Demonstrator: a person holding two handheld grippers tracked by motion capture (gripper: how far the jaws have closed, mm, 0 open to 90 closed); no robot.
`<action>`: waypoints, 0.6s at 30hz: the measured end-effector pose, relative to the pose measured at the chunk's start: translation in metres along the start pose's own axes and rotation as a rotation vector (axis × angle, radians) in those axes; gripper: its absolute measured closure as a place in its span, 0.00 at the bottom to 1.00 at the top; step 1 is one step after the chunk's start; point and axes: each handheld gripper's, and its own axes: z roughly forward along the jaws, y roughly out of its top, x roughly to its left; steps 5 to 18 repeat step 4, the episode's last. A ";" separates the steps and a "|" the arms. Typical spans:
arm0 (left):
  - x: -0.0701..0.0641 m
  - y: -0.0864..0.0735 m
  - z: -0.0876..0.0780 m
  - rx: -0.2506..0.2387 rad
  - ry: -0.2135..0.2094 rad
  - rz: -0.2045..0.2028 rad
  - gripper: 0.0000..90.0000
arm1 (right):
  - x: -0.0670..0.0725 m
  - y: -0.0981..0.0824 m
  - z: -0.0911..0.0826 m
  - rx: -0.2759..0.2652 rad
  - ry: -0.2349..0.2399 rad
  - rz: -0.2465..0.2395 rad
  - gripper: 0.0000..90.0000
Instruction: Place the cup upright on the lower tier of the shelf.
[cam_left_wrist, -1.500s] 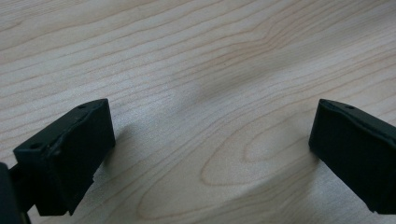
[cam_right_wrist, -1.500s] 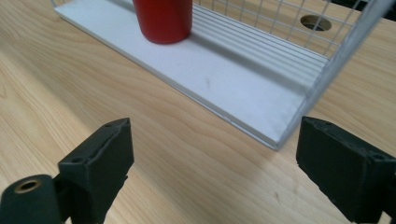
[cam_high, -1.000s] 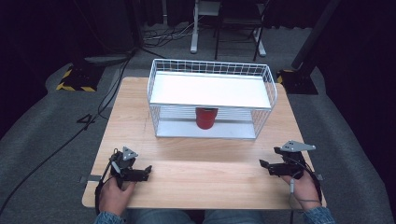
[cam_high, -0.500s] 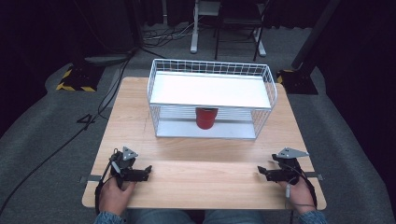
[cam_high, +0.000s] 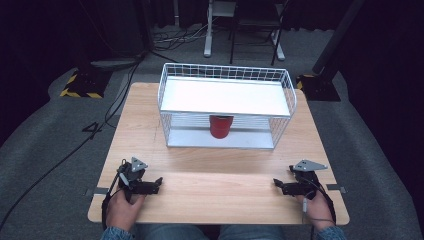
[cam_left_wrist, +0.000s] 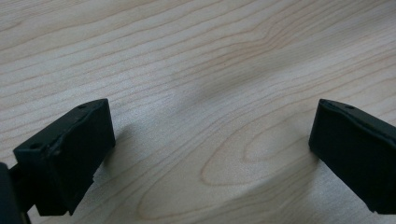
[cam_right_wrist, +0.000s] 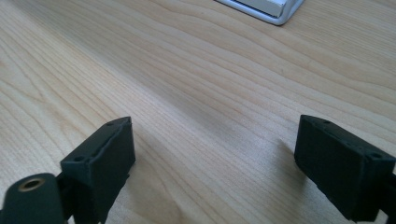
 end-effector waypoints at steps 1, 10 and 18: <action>0.000 0.000 0.000 -0.001 -0.002 0.002 0.01 | 0.000 0.000 0.000 0.001 -0.002 0.003 0.13; 0.001 0.001 0.000 0.002 -0.008 0.005 0.01 | 0.001 -0.001 0.000 -0.001 -0.007 0.008 0.13; 0.001 0.001 0.000 0.002 -0.008 0.005 0.01 | 0.001 -0.001 0.000 -0.001 -0.007 0.008 0.13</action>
